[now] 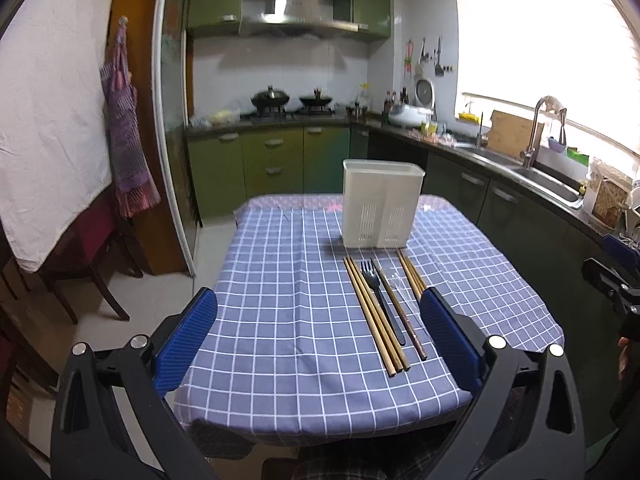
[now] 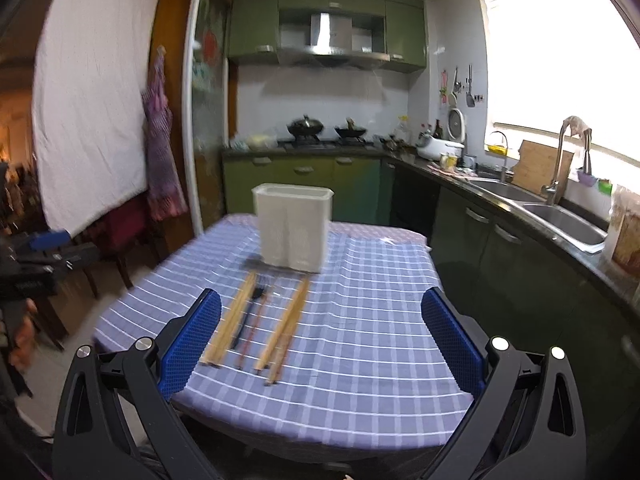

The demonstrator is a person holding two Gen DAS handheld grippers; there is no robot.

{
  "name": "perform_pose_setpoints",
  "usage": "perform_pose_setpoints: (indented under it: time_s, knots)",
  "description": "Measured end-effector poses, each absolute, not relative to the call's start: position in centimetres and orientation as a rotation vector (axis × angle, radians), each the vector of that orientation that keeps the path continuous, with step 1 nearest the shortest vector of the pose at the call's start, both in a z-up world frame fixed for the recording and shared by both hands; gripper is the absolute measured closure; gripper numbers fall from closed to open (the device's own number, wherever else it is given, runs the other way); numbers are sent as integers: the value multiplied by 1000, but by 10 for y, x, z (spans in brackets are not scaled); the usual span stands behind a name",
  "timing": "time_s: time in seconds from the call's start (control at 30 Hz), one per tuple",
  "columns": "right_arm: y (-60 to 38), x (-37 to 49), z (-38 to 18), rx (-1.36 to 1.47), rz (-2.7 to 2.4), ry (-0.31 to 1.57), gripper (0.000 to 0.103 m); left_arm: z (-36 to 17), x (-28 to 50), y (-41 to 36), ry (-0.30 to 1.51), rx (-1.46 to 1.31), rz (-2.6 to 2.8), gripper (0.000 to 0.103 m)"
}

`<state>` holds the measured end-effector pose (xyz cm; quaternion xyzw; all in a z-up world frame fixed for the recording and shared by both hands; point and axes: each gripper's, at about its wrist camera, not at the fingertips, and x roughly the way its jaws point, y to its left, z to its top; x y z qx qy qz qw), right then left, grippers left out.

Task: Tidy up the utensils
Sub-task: 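Lower the left tool and grasp the black plastic fork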

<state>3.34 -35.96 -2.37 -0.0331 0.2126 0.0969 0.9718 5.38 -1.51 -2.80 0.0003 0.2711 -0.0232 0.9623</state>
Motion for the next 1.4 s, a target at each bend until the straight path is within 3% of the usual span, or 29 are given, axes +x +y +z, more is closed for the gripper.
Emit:
perform_pose_setpoints:
  time_s: [0.37,0.47,0.63,0.7,0.83,0.9,0.97,1.4]
  knots:
    - [-363,162,-63,-33,304,802,4,-74,187,-47,934,-42,-152,7]
    - [-359,184,-77,-63,269,843,9,-92,219,-60,1028,-75,-177,7]
    - [-369,199,-93,-37,260,893,36,-116,251,-74,1152,-151,-211,29]
    - [-370,201,-99,-39,267,903,39,-124,261,-78,1189,-175,-222,44]
    - [-370,196,-105,-52,268,914,43,-138,276,-89,1251,-191,-233,61]
    - [-370,196,-107,-51,271,917,43,-143,283,-96,1268,-172,-225,76]
    - [-372,196,-108,-48,274,917,43,-148,289,-102,1292,-156,-214,81]
    - [-373,197,-111,-44,283,915,43,-173,316,-121,1340,-96,-124,91]
